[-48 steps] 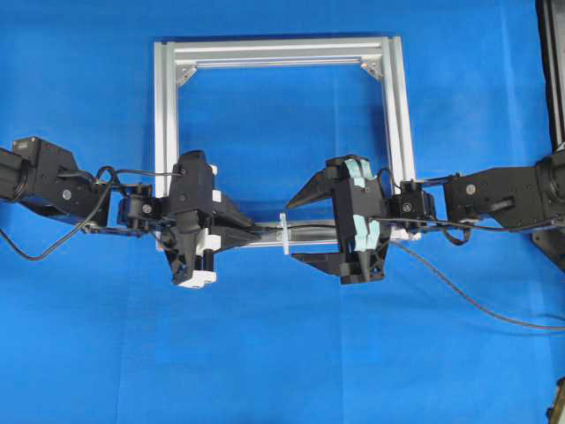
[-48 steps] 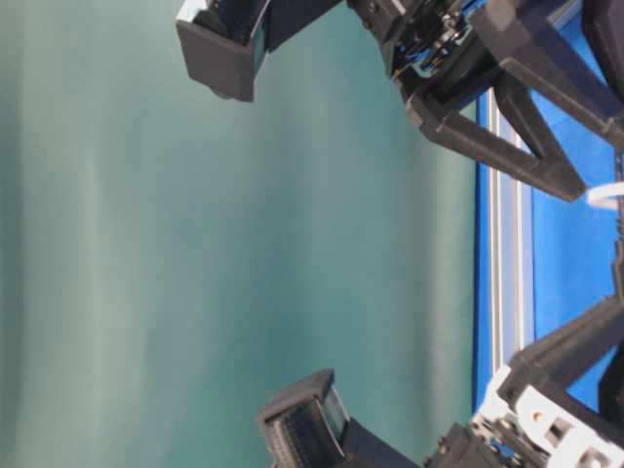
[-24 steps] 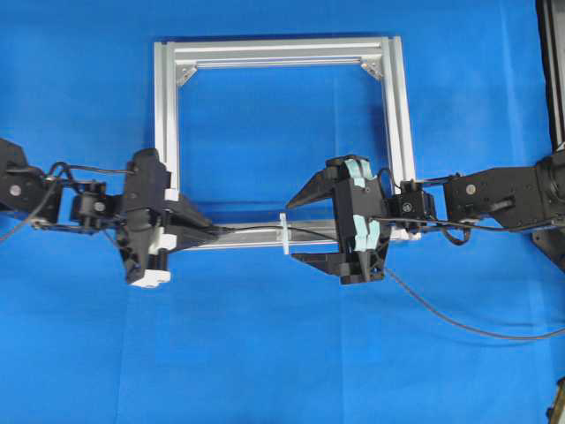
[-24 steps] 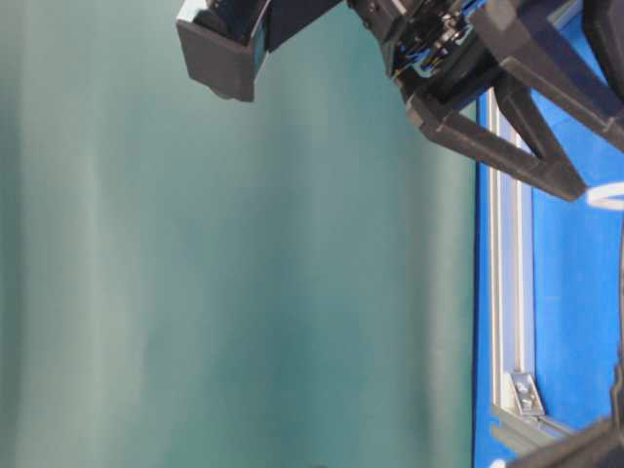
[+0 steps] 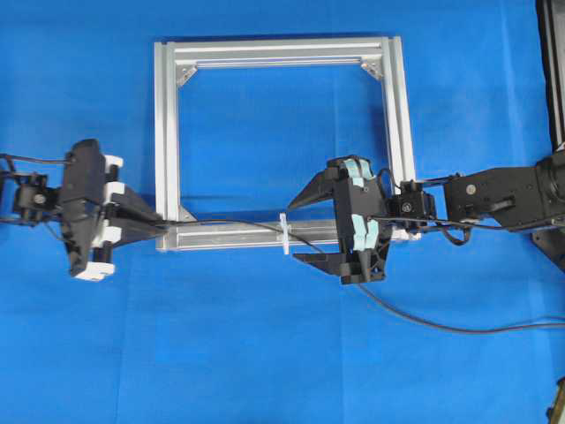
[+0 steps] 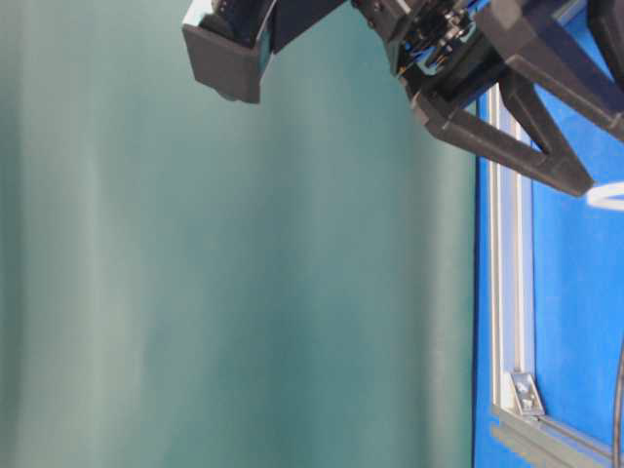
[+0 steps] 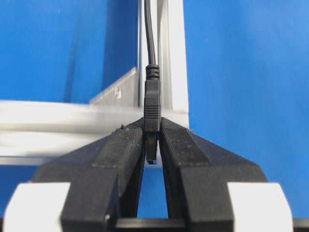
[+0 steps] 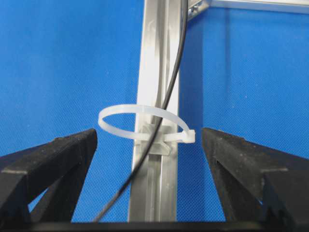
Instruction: Insert the wire through the string loop located in the center.
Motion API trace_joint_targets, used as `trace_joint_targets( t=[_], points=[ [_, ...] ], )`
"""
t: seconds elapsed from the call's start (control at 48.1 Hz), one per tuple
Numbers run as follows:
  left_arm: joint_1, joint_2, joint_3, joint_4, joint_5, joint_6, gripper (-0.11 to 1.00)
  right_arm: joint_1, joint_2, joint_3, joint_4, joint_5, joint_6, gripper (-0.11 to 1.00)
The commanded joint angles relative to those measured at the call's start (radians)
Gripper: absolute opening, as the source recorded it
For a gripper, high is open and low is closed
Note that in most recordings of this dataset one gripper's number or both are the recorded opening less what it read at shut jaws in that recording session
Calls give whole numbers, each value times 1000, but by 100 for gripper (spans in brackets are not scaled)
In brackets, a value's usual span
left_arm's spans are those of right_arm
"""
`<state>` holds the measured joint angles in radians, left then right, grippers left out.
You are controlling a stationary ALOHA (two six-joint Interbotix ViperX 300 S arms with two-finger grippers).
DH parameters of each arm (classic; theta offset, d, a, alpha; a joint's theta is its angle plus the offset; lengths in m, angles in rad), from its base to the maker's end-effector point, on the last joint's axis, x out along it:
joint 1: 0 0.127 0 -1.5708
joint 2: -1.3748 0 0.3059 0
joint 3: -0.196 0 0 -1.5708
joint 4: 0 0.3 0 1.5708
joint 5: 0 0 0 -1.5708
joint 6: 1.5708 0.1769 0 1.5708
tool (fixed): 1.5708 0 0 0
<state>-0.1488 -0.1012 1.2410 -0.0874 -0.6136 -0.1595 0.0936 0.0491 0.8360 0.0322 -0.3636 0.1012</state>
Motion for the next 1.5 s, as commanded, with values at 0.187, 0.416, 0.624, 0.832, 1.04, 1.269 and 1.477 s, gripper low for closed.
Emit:
trace_joint_targets(
  t=[0.187,0.416,0.624,0.832,1.04,1.269,1.477],
  points=[
    [-34,-28,3,2,-6,15,7,3,-11,-23,3,-3,2,93],
    [-34,-34,14,2,-6,41,7,2,-11,-23,3,3,2,93],
    [-34,-34,14,2,-2,32,14,2,-12,-23,5,9,2,93],
    [-34,-34,9,2,12,40,75,3,-11,-23,5,11,2,93],
    [-31,-34,11,2,14,41,88,3,-11,-25,3,14,2,93],
    [-17,-34,-8,2,14,41,89,3,-21,-25,5,21,2,93],
    [-12,-43,-54,2,55,48,89,3,-86,-25,3,87,-2,93]
  ],
)
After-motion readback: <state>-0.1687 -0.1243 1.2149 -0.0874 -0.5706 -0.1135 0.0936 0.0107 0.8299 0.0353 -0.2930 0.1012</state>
